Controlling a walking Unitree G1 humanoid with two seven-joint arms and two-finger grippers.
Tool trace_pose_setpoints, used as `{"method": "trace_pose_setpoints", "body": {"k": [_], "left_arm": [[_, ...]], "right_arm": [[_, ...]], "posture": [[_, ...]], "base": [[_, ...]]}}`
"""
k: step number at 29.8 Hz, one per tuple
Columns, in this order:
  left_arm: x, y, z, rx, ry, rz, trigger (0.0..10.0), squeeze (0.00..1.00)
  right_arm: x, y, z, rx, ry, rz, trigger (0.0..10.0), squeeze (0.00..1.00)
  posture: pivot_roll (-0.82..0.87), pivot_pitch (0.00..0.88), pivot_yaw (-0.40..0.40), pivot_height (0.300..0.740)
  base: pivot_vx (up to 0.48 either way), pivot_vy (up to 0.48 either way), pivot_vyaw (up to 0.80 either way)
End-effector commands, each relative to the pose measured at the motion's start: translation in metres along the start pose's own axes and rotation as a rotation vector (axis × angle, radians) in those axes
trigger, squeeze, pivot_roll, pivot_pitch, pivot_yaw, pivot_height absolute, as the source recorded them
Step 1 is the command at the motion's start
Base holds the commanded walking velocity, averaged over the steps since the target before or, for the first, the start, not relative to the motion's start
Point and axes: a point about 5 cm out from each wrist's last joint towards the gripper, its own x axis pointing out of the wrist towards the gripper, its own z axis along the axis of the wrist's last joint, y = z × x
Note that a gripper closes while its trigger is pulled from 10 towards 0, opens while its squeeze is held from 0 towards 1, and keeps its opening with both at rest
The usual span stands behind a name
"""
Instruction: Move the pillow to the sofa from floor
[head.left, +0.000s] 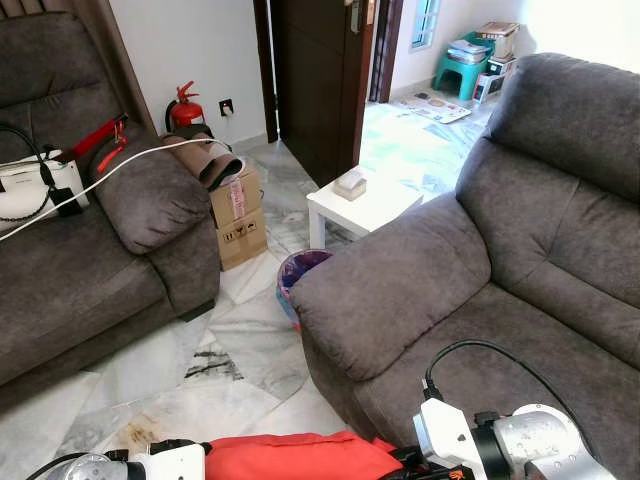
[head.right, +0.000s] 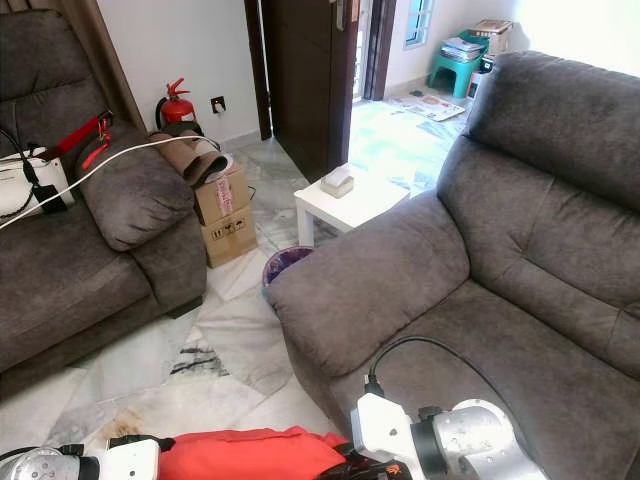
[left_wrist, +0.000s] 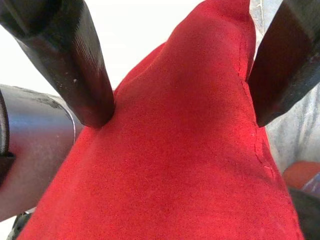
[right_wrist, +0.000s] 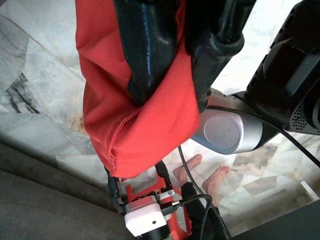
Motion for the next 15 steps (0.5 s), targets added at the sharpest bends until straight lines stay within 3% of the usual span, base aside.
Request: {"method": "trace_pose_setpoints", "body": {"k": [1, 2, 3, 15], "left_arm": [[0.0034, -0.0040, -0.0006, -0.004, 0.002, -0.022, 3.3, 0.00], [0.0037, -0.0040, -0.0005, -0.004, 0.002, -0.022, 3.3, 0.00], [0.0044, -0.0039, -0.0001, -0.006, -0.001, -0.022, 0.0, 0.00], [0.0093, -0.0060, 0.0026, -0.065, -0.041, -0.023, 0.0, 0.00]], "right_arm": [[-0.0048, -0.0024, 0.0283, -0.113, -0.097, -0.006, 10.0, 0.00], [-0.0048, -0.0023, 0.0284, -0.113, -0.097, -0.006, 10.0, 0.00], [-0.0050, -0.0021, 0.0287, -0.112, -0.099, -0.006, 10.0, 0.00], [-0.0083, -0.0016, 0.0297, -0.111, -0.099, -0.018, 10.0, 0.00]], "posture": [[0.03, 0.069, 0.030, 0.740], [0.03, 0.069, 0.030, 0.740], [0.03, 0.070, 0.030, 0.740], [0.02, 0.078, 0.024, 0.740]], "base": [[0.000, 0.000, 0.00], [0.000, 0.000, 0.00], [0.000, 0.000, 0.00], [0.000, 0.000, 0.00]]}}
